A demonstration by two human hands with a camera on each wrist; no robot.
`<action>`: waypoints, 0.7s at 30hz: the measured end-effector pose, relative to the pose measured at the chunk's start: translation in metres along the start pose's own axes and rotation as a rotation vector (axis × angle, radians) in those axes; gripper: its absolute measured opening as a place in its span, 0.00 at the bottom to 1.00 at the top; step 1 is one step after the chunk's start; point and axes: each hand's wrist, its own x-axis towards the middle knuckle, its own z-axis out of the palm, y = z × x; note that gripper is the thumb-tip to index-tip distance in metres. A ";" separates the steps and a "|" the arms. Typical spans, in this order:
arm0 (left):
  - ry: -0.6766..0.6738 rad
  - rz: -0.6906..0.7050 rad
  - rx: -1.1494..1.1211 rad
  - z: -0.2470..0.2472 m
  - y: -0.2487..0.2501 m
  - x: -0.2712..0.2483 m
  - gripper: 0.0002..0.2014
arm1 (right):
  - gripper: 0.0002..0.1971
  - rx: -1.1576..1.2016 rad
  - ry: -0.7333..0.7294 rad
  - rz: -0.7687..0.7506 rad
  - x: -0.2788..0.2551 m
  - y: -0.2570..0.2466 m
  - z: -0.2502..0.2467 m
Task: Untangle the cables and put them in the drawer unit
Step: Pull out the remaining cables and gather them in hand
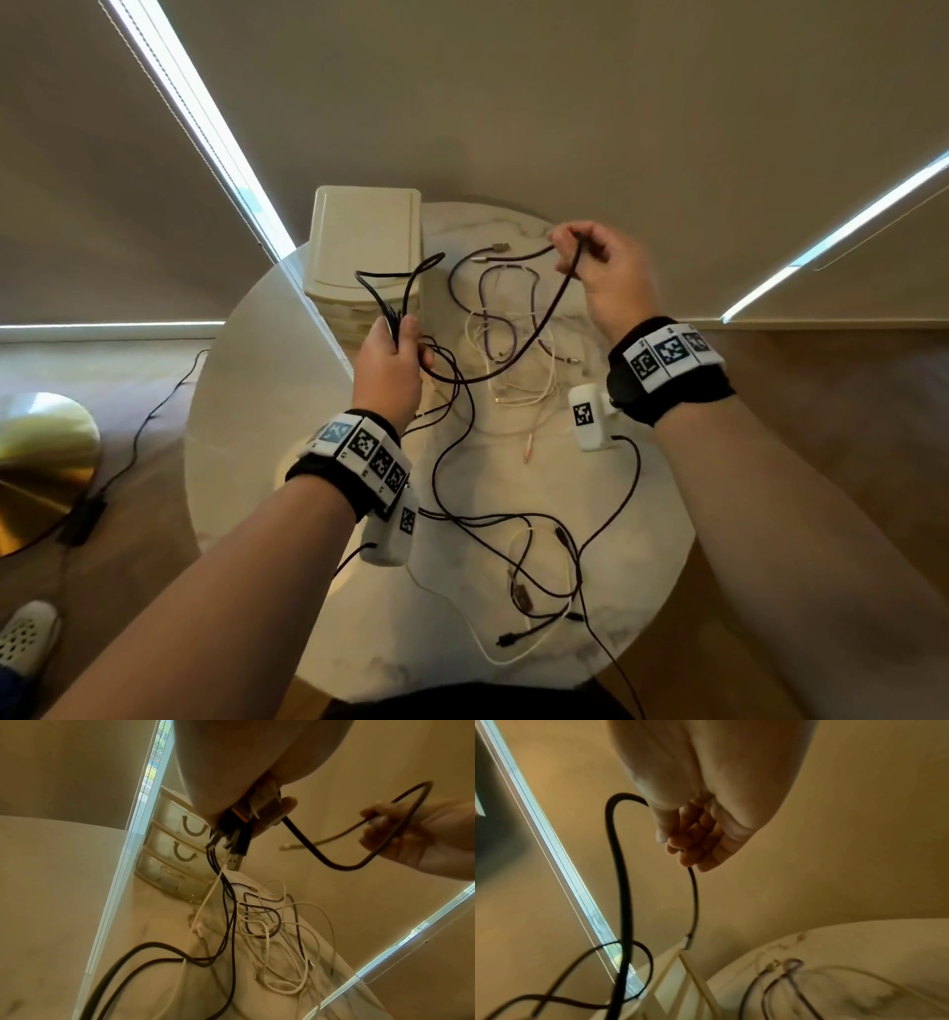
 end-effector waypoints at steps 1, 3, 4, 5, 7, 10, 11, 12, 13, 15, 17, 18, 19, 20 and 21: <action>-0.009 0.004 -0.004 -0.001 0.002 -0.001 0.15 | 0.03 -0.006 -0.012 -0.048 -0.001 -0.008 0.001; -0.026 0.013 -0.009 -0.003 0.003 -0.002 0.13 | 0.06 0.010 -0.037 -0.137 -0.002 -0.020 0.002; -0.030 0.018 -0.001 -0.005 0.003 -0.002 0.12 | 0.07 0.038 -0.048 -0.166 -0.002 -0.023 0.001; -0.032 0.023 0.010 -0.007 0.002 -0.001 0.12 | 0.09 0.055 -0.057 -0.165 -0.004 -0.025 0.000; -0.035 0.021 0.020 -0.010 0.000 0.000 0.10 | 0.10 -0.003 -0.091 -0.079 -0.010 -0.019 -0.005; -0.055 0.029 -0.027 -0.013 0.005 0.000 0.11 | 0.14 -0.502 -0.173 0.094 -0.035 0.009 -0.013; -0.054 0.024 -0.046 -0.013 0.008 0.000 0.14 | 0.15 -0.705 -0.275 0.187 -0.047 0.021 -0.014; -0.048 0.009 -0.062 -0.013 0.011 0.000 0.18 | 0.16 -0.883 -0.423 0.311 -0.061 0.039 -0.013; -0.040 -0.011 -0.073 -0.014 0.014 0.002 0.22 | 0.16 -1.035 -0.604 0.436 -0.076 0.057 -0.011; -0.046 -0.032 -0.094 -0.015 0.015 0.006 0.25 | 0.21 -1.242 -0.909 0.622 -0.106 0.089 -0.007; -0.090 -0.014 -0.125 -0.019 0.015 0.010 0.23 | 0.27 -1.316 -0.995 0.689 -0.123 0.102 -0.008; -0.125 -0.013 -0.150 -0.021 0.016 0.010 0.22 | 0.28 -1.306 -0.957 0.675 -0.125 0.101 -0.009; -0.166 -0.021 -0.177 -0.023 0.018 0.010 0.21 | 0.27 -1.275 -0.879 0.644 -0.122 0.094 -0.009; -0.214 -0.034 -0.195 -0.026 0.020 0.010 0.21 | 0.24 -1.193 -0.775 0.585 -0.116 0.086 -0.008; -0.277 -0.049 -0.199 -0.028 0.023 0.009 0.20 | 0.22 -1.043 -0.649 0.518 -0.108 0.074 -0.006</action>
